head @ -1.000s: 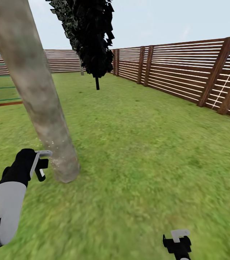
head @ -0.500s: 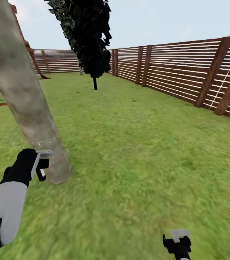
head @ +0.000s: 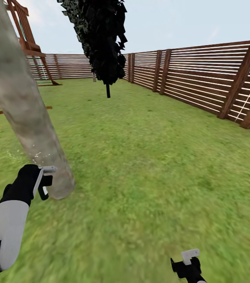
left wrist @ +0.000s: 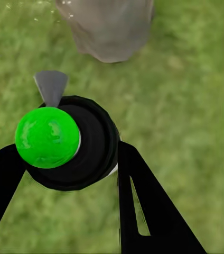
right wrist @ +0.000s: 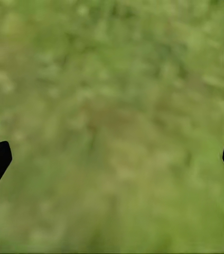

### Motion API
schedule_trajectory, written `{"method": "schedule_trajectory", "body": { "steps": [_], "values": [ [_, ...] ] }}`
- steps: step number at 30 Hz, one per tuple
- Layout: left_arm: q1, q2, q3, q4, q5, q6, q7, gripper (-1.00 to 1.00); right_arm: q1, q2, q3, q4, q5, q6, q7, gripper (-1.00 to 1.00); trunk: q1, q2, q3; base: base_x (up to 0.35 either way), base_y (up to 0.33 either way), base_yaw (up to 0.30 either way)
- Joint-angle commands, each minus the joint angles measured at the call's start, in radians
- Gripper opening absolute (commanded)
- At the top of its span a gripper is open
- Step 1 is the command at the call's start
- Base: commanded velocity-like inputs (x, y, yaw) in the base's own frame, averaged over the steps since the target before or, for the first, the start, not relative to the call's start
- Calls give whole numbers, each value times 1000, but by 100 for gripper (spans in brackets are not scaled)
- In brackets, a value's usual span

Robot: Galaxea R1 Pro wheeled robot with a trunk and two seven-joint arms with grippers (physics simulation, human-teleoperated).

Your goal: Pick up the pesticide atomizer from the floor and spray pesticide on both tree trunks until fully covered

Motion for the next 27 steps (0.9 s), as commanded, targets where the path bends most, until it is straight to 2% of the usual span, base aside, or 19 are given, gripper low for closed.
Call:
{"method": "schedule_trajectory", "body": {
  "steps": [1,6,8,12,17,27],
  "values": [
    [0,2,1,0,0,0,0,-100,0,0,0,0,0,0,0,100,0,0,0,260,-166,0],
    [1,4,2,0,0,1,0,-100,0,0,0,0,0,0,0,100,0,0,0,300,-103,29],
    [1,5,2,0,0,1,0,-100,0,0,0,0,0,0,0,100,0,0,0,280,-136,235],
    [40,9,5,-1,-4,-1,0,-100,0,0,0,0,0,0,0,100,0,0,0,190,-218,274],
    [44,3,-3,-3,-2,1,0,-100,0,0,0,0,0,0,0,100,0,0,0,207,-211,277],
    [37,-5,-1,-16,0,5,0,-100,0,0,0,0,0,0,0,100,0,0,0,26,-12,250]
  ]
}}
